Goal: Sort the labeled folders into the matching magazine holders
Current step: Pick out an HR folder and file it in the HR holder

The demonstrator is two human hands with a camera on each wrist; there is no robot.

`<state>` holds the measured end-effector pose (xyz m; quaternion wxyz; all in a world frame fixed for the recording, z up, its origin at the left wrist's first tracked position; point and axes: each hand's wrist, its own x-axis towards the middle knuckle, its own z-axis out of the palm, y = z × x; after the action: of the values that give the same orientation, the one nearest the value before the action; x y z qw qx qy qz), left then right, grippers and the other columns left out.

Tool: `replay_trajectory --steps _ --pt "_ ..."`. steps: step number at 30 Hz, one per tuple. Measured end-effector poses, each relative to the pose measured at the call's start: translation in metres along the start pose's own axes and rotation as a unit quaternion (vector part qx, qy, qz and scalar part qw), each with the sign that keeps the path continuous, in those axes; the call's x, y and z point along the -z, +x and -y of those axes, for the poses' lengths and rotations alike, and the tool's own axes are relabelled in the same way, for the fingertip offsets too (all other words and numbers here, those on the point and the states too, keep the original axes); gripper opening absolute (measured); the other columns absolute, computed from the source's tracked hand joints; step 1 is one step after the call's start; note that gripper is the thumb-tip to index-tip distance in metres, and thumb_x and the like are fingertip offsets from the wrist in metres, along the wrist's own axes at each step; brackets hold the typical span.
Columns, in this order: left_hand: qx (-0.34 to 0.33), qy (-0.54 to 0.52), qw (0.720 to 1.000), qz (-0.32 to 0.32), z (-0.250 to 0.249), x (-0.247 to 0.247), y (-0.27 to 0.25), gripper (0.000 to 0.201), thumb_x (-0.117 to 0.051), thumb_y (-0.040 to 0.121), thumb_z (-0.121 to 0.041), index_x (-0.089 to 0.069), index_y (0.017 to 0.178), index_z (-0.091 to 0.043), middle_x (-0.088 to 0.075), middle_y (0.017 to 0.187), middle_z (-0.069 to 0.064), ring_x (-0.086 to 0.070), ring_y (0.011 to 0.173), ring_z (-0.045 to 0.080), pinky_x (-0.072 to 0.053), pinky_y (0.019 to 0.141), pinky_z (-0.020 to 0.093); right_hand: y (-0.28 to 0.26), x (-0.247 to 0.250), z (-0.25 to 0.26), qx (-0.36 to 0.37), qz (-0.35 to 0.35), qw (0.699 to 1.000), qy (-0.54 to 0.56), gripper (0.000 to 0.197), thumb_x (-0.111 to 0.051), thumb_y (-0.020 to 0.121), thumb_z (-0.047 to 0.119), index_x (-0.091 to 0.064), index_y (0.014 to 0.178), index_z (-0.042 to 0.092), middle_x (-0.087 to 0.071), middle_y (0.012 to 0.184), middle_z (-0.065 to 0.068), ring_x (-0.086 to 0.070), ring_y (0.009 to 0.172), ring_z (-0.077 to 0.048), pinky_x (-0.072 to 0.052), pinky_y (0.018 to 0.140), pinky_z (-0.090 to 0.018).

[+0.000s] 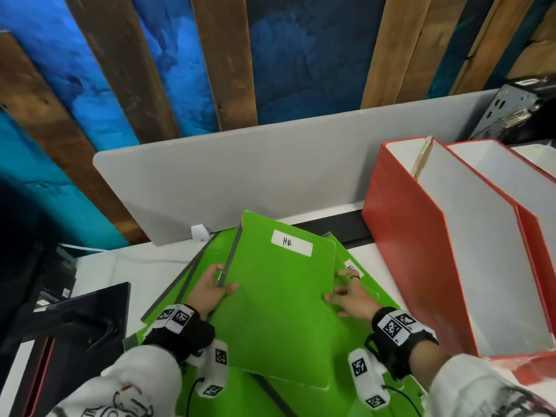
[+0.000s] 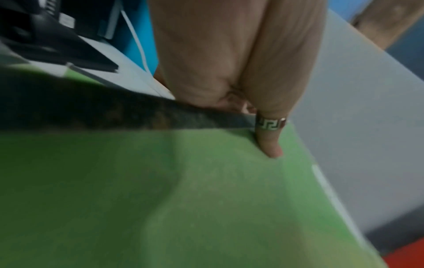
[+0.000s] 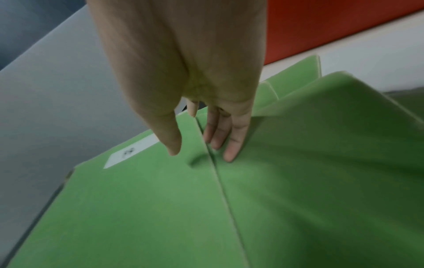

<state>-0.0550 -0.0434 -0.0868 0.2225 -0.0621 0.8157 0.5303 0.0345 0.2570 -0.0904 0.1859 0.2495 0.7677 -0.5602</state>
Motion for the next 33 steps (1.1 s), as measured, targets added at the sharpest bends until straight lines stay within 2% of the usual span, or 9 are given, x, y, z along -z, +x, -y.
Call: replay_trajectory --steps 3,6,10,15,20,23,25,28,33 --pt "-0.038 -0.078 0.996 -0.016 -0.002 0.015 -0.01 0.032 -0.066 0.08 0.0 -0.049 0.09 -0.025 -0.053 0.083 0.016 -0.052 0.072 0.023 -0.046 0.069 0.038 0.01 0.01 -0.007 0.022 -0.023 0.999 -0.032 0.04 -0.059 0.09 0.013 -0.03 0.115 0.021 -0.053 0.108 -0.01 -0.053 0.088 -0.021 -0.047 0.062 -0.026" --pt "-0.075 -0.16 0.984 -0.027 -0.011 0.029 -0.023 0.029 -0.056 0.084 0.009 -0.05 0.092 -0.018 -0.061 0.086 0.017 -0.063 0.061 0.021 -0.054 0.058 0.034 0.02 0.021 -0.014 0.051 -0.109 0.99 -0.08 0.027 -0.06 0.087 0.011 -0.039 0.094 0.026 -0.058 0.093 -0.008 -0.053 0.076 -0.018 -0.04 0.065 -0.027" --pt "-0.107 -0.225 0.967 -0.046 -0.021 0.059 -0.036 0.031 -0.051 0.087 0.009 -0.053 0.092 -0.022 -0.073 0.071 0.006 -0.068 0.055 0.015 -0.058 0.052 0.03 0.02 0.028 -0.016 0.056 -0.129 0.983 -0.114 0.023 -0.061 0.087 0.008 -0.042 0.098 0.016 -0.058 0.101 -0.009 -0.058 0.096 -0.024 -0.04 0.077 -0.029" --pt "-0.137 -0.217 0.96 -0.113 -0.021 0.099 -0.047 0.035 -0.051 0.087 0.01 -0.053 0.091 -0.025 -0.074 0.068 -0.001 -0.068 0.055 0.009 -0.058 0.052 0.026 0.02 0.014 -0.014 0.07 -0.031 0.985 -0.157 0.042 -0.071 0.081 0.021 -0.041 0.109 0.021 -0.058 0.115 -0.01 -0.056 0.105 -0.022 -0.044 0.091 -0.031" --pt "-0.152 -0.222 0.95 -0.156 -0.024 0.118 -0.053 0.035 -0.049 0.089 0.009 -0.051 0.091 -0.026 -0.072 0.062 -0.005 -0.066 0.049 0.006 -0.055 0.045 0.023 0.024 0.003 -0.012 0.07 -0.037 0.963 -0.257 0.086 -0.088 0.059 0.028 -0.038 0.128 0.014 -0.046 0.132 -0.011 -0.05 0.12 -0.026 -0.042 0.103 -0.038" --pt "-0.163 -0.23 0.944 -0.173 -0.027 0.12 -0.056 0.035 -0.048 0.089 0.009 -0.05 0.09 -0.026 -0.072 0.061 -0.008 -0.066 0.049 0.003 -0.054 0.044 0.021 0.022 -0.001 -0.013 0.047 -0.016 0.97 -0.236 0.09 -0.088 0.059 0.02 -0.034 0.13 0.012 -0.046 0.136 -0.013 -0.047 0.125 -0.028 -0.039 0.106 -0.038" --pt "-0.165 -0.23 0.942 -0.179 -0.029 0.122 -0.058 0.036 -0.049 0.089 0.009 -0.05 0.09 -0.027 -0.072 0.061 -0.009 -0.065 0.049 0.003 -0.054 0.044 0.02 0.019 -0.002 -0.015 0.038 -0.004 0.975 -0.218 0.084 -0.084 0.065 0.016 -0.031 0.129 0.012 -0.053 0.128 -0.012 -0.052 0.118 -0.025 -0.044 0.099 -0.035" --pt "-0.164 -0.23 0.941 -0.185 -0.029 0.123 -0.058 0.036 -0.049 0.089 0.009 -0.05 0.091 -0.028 -0.072 0.062 -0.009 -0.065 0.049 0.003 -0.054 0.044 0.02 0.015 0.001 -0.017 0.057 -0.022 0.974 -0.216 0.071 -0.078 0.073 0.012 -0.033 0.127 0.015 -0.052 0.08 0.001 -0.05 0.072 -0.005 -0.038 0.062 -0.016" --pt "-0.162 -0.245 0.939 -0.179 -0.032 0.117 -0.056 0.035 -0.049 0.089 0.007 -0.051 0.09 -0.028 -0.072 0.062 -0.01 -0.066 0.05 0.003 -0.055 0.045 0.021 0.002 -0.002 -0.015 0.121 0.003 0.961 -0.25 0.056 -0.077 0.074 0.018 -0.033 0.103 0.036 -0.054 0.085 0.003 -0.051 0.066 -0.007 -0.043 0.063 -0.02"
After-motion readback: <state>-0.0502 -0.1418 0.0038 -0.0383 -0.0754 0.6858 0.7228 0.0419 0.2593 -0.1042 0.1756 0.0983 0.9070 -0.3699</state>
